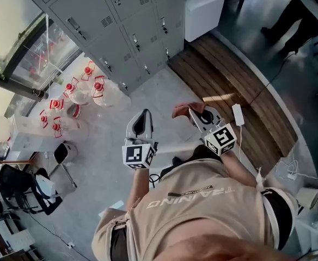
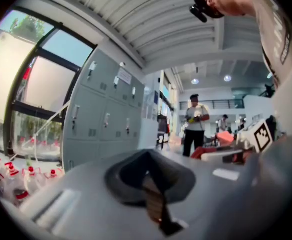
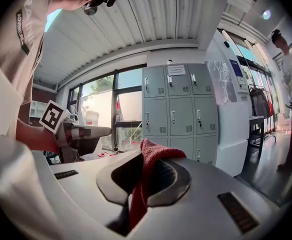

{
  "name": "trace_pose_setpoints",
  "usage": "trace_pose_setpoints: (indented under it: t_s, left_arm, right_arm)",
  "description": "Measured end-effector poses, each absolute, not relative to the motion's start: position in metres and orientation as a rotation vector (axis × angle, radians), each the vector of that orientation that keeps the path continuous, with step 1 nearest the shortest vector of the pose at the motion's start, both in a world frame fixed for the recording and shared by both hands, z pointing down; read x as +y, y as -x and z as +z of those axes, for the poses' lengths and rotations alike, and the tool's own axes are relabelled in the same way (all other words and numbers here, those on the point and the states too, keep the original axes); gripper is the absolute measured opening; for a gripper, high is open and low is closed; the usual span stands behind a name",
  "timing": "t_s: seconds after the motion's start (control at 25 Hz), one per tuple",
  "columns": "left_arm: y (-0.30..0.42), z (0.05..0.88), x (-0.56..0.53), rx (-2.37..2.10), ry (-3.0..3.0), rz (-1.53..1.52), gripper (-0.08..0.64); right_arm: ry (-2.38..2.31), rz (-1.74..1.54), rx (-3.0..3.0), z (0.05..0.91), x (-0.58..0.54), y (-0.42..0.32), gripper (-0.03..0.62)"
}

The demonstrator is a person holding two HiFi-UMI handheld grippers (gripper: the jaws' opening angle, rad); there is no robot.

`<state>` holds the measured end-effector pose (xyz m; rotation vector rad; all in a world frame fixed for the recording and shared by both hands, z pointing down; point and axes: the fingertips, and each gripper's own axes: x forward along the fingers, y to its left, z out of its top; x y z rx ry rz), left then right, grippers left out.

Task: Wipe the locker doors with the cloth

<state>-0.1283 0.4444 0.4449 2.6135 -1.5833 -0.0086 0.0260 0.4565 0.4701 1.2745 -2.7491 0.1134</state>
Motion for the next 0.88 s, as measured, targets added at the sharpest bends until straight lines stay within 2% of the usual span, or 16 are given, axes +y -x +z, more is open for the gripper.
trace_pose_setpoints:
  t_s: [0.24,0.56,0.88]
  left_arm:
    - [0.120,0.457,0.409,-1.585,-2.583,-0.005,0.005]
    - [0.103,0.423,0.339,-1.724,-2.557,0.028,0.005]
    - [0.085,0.414,0.277,-1.863,-2.438,0.000,0.005]
  right_arm:
    - [-1.248,0.171,-2.752,0.481,0.421,-0.034,0.028]
    - [-1.147,0.110,-2.849,0.466,0.337,-0.055,0.028]
    - [-1.019,0.214,-2.902,0.484,0.268,-0.087,0.028]
